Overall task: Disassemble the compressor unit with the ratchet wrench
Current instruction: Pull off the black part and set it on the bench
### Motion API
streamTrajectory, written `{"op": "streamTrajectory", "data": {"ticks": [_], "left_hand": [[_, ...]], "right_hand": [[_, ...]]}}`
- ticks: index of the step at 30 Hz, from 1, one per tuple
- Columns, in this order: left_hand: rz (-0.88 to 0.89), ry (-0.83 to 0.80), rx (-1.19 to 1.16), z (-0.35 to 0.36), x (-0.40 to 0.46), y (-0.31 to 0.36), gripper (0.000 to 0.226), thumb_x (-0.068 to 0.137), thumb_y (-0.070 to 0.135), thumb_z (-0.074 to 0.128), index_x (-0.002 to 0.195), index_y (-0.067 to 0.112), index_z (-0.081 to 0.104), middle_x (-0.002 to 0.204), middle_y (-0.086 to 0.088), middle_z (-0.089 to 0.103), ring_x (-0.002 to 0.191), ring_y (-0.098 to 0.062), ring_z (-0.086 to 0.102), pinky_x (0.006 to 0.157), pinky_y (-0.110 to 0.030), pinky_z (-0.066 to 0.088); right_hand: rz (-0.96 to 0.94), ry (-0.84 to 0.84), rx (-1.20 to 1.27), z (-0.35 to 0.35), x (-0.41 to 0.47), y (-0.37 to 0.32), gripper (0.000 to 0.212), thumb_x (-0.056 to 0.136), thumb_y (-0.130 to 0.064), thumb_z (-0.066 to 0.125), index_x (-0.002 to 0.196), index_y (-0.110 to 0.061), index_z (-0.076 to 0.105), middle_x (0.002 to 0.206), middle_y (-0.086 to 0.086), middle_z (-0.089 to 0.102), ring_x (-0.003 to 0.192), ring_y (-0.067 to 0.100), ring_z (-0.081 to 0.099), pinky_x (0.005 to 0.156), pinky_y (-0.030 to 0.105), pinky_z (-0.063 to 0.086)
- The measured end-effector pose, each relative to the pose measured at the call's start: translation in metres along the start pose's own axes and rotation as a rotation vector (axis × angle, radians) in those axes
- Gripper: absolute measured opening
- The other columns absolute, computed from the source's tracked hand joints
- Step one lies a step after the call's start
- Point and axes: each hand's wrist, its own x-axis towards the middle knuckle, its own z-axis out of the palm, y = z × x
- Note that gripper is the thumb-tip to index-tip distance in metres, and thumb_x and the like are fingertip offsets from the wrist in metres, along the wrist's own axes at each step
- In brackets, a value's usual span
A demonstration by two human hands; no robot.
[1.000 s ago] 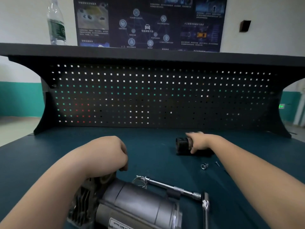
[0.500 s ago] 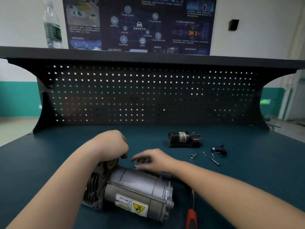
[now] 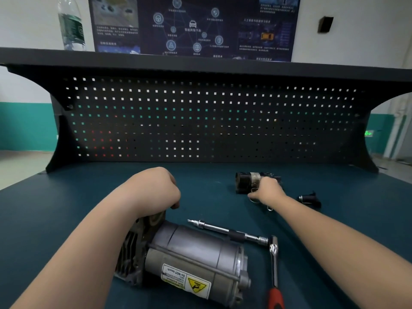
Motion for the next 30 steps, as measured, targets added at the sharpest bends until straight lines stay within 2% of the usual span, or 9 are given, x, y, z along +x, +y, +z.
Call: {"op": "streamTrajectory", "data": {"ticks": [3,6,10,13,17,22,25,27,30], "left_hand": [[0.0,0.003,-0.018,0.0,0.0,0.0,0.015,0.074,0.015,0.058,0.066,0.019,0.071,0.072,-0.001,0.07,0.073,-0.019,0.063,0.066,-0.028,0.051],[-0.007,0.005,-0.049,0.0,-0.001,0.0,0.014,0.073,0.014,0.059,0.065,0.017,0.071,0.071,-0.004,0.07,0.074,-0.022,0.063,0.064,-0.027,0.049],[-0.028,0.043,-0.124,0.0,-0.004,0.0,0.01,0.072,0.014,0.062,0.071,0.013,0.072,0.078,-0.007,0.071,0.08,-0.025,0.064,0.072,-0.034,0.052],[-0.043,0.061,-0.161,-0.001,-0.008,0.002,0.011,0.073,0.013,0.062,0.077,0.008,0.071,0.078,-0.009,0.072,0.082,-0.028,0.065,0.076,-0.037,0.053],[-0.047,0.038,-0.233,-0.005,-0.013,0.007,0.021,0.076,0.006,0.053,0.087,0.002,0.071,0.09,-0.013,0.071,0.089,-0.03,0.065,0.086,-0.041,0.053],[-0.163,0.144,-0.138,0.001,-0.02,0.011,0.001,0.079,0.012,0.056,0.077,0.012,0.056,0.075,-0.005,0.057,0.069,-0.025,0.049,0.07,-0.032,0.042],[-0.089,0.177,-0.362,0.0,-0.022,0.005,0.01,0.082,0.014,0.051,0.08,0.015,0.06,0.081,-0.003,0.061,0.074,-0.027,0.053,0.077,-0.034,0.044],[-0.016,0.284,-0.593,-0.012,-0.029,-0.007,0.021,0.089,0.024,0.05,0.094,0.013,0.067,0.096,-0.004,0.069,0.092,-0.024,0.061,0.082,-0.033,0.044],[0.076,0.446,-0.677,-0.021,-0.048,-0.042,0.036,0.092,0.049,0.046,0.108,0.02,0.061,0.106,0.007,0.065,0.102,-0.011,0.057,0.082,-0.027,0.04]], "right_hand": [[0.02,-0.021,-0.08,0.002,-0.004,-0.001,0.038,0.079,-0.043,0.076,0.077,-0.012,0.054,0.085,0.007,0.063,0.086,0.027,0.062,0.07,0.031,0.046],[0.033,0.09,-0.089,-0.015,-0.02,-0.007,0.055,0.081,-0.059,0.065,0.111,-0.014,0.058,0.115,0.009,0.061,0.114,0.031,0.051,0.093,0.038,0.041],[-0.007,0.126,0.102,-0.055,-0.085,-0.006,0.033,0.083,-0.051,0.058,0.091,-0.019,0.061,0.087,0.003,0.065,0.08,0.02,0.061,0.06,0.027,0.045],[0.044,-0.058,-0.135,-0.054,-0.16,0.009,0.051,0.073,-0.069,0.054,0.067,-0.019,0.053,0.065,-0.002,0.056,0.06,0.014,0.054,0.046,0.023,0.031],[0.158,-0.21,-0.17,-0.029,-0.2,0.014,0.049,0.078,-0.067,0.053,0.074,-0.019,0.05,0.073,-0.003,0.052,0.073,0.022,0.055,0.058,0.026,0.039],[0.233,-0.072,0.011,-0.027,-0.204,0.009,0.056,0.087,-0.061,0.05,0.103,-0.008,0.058,0.091,0.005,0.063,0.091,0.029,0.062,0.068,0.031,0.045],[0.014,0.203,0.373,-0.028,-0.217,-0.001,0.056,0.083,-0.064,0.053,0.107,-0.014,0.051,0.108,0.007,0.06,0.104,0.028,0.057,0.081,0.034,0.044],[-0.18,0.085,0.633,-0.036,-0.226,-0.016,0.066,0.069,-0.075,0.056,0.111,-0.025,0.05,0.112,-0.003,0.056,0.108,0.016,0.054,0.086,0.03,0.041],[-0.339,-0.186,0.531,-0.034,-0.228,-0.029,0.105,0.053,-0.079,0.065,0.14,-0.028,0.035,0.136,-0.008,0.041,0.128,0.011,0.04,0.105,0.032,0.036]]}}
